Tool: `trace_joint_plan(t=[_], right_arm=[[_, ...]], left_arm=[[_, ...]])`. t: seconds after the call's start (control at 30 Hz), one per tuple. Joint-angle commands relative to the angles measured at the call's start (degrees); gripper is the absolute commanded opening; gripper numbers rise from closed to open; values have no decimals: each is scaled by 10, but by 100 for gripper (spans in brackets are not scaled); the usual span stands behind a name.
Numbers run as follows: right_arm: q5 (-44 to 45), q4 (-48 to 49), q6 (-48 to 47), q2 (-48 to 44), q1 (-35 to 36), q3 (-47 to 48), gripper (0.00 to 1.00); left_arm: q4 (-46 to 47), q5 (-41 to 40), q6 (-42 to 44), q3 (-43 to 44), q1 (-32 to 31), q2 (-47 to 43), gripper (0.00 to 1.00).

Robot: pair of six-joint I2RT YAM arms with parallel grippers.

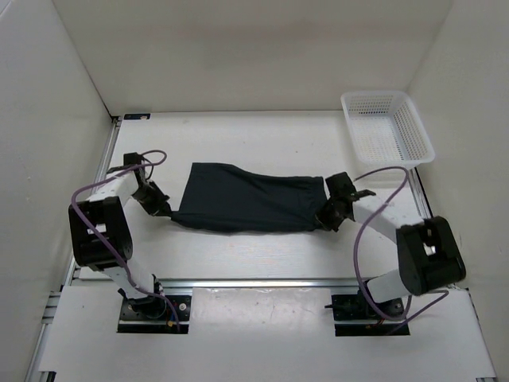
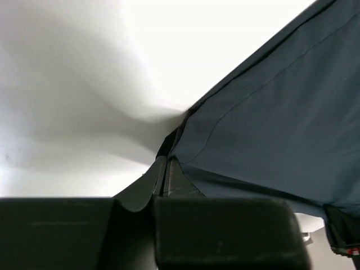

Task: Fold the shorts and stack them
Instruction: Fold the shorts

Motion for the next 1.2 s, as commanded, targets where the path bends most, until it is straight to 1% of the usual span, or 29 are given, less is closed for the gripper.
trace_joint_plan(t=[0.0, 0.03, 0.07, 0.1, 0.13, 0.17, 0.2, 0.23, 0.27, 0.3, 0.37, 0.4, 0.43, 0.5, 0.6, 0.63, 0.67, 0.7, 0.77, 0.83, 0.93, 0.97, 1.0, 1.03, 1.07, 1.1, 1.13, 1.17], right_arm=[[51, -75, -22, -75, 6, -59, 26], [58, -91, -22, -93, 12, -67, 40], [58, -100, -22, -109, 12, -73, 58], [63, -107, -29, -138, 12, -73, 86], [63, -130, -38, -150, 12, -73, 92], [69, -139, -44, -160, 12, -73, 96], [69, -150, -50, -172, 12, -52, 99], [76, -161, -58, -172, 12, -43, 99], [76, -168, -58, -179, 12, -34, 99], [76, -173, -68, -179, 6, -19, 99], [67, -159, -93, -165, 1, -5, 99], [59, -151, -104, -155, 1, 3, 98], [46, -142, -115, -141, -5, 19, 91], [31, -125, -148, -98, -21, 41, 85], [-19, -86, -194, -54, -40, 68, 81], [-28, -81, -202, -41, -45, 69, 81], [-37, -81, -210, -15, -45, 79, 76], [-47, -65, -226, -2, -52, 86, 74], [-69, -54, -232, 38, -52, 86, 68], [-82, -34, -240, 68, -52, 86, 65], [-102, -5, -240, 89, -58, 72, 57], [-111, 5, -240, 95, -58, 67, 54], [-117, 14, -240, 95, -58, 61, 44], [-117, 19, -240, 95, -58, 61, 37], [-107, 20, -240, 95, -58, 61, 28], [-98, 20, -240, 95, -58, 61, 11], [-89, 14, -240, 95, -58, 61, 3], [-78, 2, -240, 95, -58, 68, 0]], left_arm=[[12, -28, 16, -26, 4, -63, 10], [12, -28, 16, -26, 3, -78, 10], [12, -28, 16, -33, -2, -84, 14], [4, -28, 23, -33, -2, -84, 32], [-1, -28, 24, -33, -2, -89, 41], [-14, -28, 24, -20, -2, -89, 46], [-21, -28, 30, -12, -2, -89, 58], [-29, -37, 30, -3, -2, -95, 72], [-36, -43, 30, 7, -2, -95, 79], [-48, -58, 30, 30, -2, -95, 83], [-55, -70, 30, 52, -2, -95, 85], [-55, -70, 30, 72, -2, -95, 85], [-55, -70, 30, 81, -2, -90, 85], [-55, -76, 30, 106, -2, -67, 80], [-49, -76, 30, 125, -2, -31, 78], [-49, -76, 30, 134, -2, -22, 76], [-49, -76, 30, 134, -2, -13, 76], [-44, -76, 30, 141, -2, 7, 76], [-44, -70, 35, 148, -2, 23, 75], [-31, -70, 26, 148, -2, 44, 75], [-31, -59, 21, 153, -2, 64, 72], [-18, -51, 13, 145, -2, 64, 72], [-18, -51, 13, 145, -7, 64, 72], [-11, -51, 13, 139, -7, 72, 71], [-11, -51, 13, 139, -7, 72, 71], [-11, -51, 13, 134, -7, 80, 71], [-5, -51, 13, 134, -12, 87, 70], [-5, -51, 13, 128, -18, 87, 70]])
